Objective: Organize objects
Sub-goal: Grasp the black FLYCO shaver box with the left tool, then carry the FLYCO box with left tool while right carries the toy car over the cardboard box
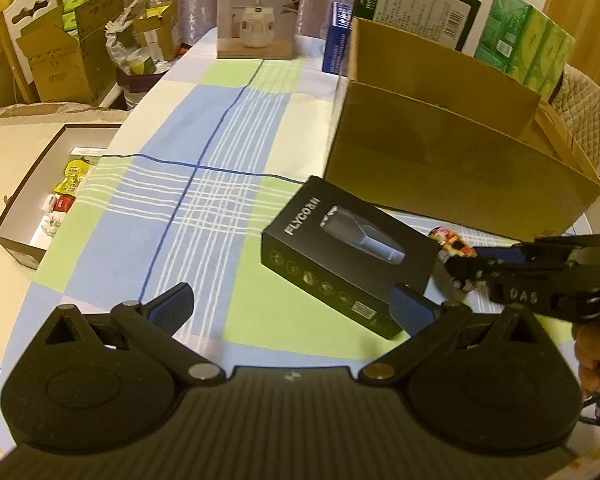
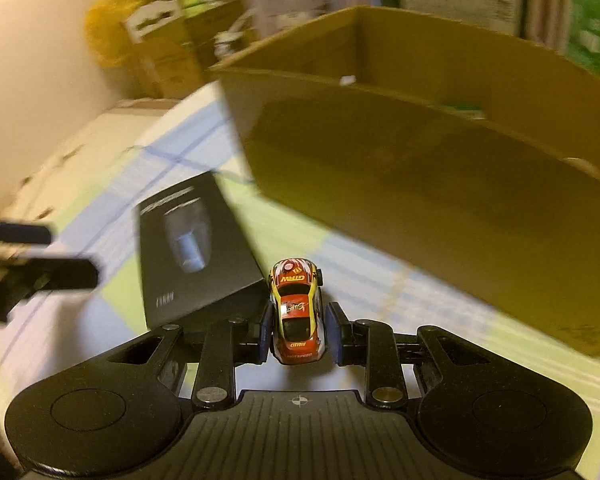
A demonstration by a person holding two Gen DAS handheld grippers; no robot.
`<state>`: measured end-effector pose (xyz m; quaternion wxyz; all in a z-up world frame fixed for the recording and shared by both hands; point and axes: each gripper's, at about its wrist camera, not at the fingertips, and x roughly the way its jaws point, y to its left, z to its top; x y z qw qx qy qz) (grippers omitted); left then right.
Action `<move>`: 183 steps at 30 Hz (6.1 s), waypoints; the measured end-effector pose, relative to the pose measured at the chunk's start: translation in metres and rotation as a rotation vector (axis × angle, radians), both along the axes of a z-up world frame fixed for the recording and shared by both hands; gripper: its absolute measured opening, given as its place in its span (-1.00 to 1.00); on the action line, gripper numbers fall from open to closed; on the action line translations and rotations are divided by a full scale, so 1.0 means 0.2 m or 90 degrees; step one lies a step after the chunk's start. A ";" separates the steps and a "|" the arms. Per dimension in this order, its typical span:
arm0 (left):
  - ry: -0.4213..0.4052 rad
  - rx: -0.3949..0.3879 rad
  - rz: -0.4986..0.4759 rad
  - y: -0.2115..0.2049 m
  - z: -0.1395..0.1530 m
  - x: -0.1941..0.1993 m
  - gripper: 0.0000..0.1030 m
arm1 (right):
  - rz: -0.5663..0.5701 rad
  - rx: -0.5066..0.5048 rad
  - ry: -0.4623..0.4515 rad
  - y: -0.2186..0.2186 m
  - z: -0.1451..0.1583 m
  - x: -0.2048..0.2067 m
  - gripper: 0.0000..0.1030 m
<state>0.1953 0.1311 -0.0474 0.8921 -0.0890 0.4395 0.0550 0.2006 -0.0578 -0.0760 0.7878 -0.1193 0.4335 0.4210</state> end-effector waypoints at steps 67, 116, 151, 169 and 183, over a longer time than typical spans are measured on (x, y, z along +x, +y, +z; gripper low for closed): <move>0.054 0.042 -0.193 -0.64 -0.11 -0.15 0.68 | -0.204 -0.056 0.005 -0.77 -0.01 -0.35 -0.32; 0.006 0.040 -0.194 -0.77 0.19 -0.29 0.51 | -0.270 0.017 -0.055 -0.89 0.38 -0.57 -0.48; -0.038 0.021 -0.189 -0.79 0.38 -0.46 0.51 | -0.272 0.030 -0.080 -0.95 0.53 -0.65 -0.48; -0.060 0.004 -0.207 -0.74 0.55 -0.20 0.51 | -0.259 0.030 -0.094 -0.88 0.69 -0.37 -0.48; -0.060 0.020 -0.207 -0.68 0.64 0.07 0.51 | -0.244 0.030 -0.094 -0.78 0.73 -0.13 -0.48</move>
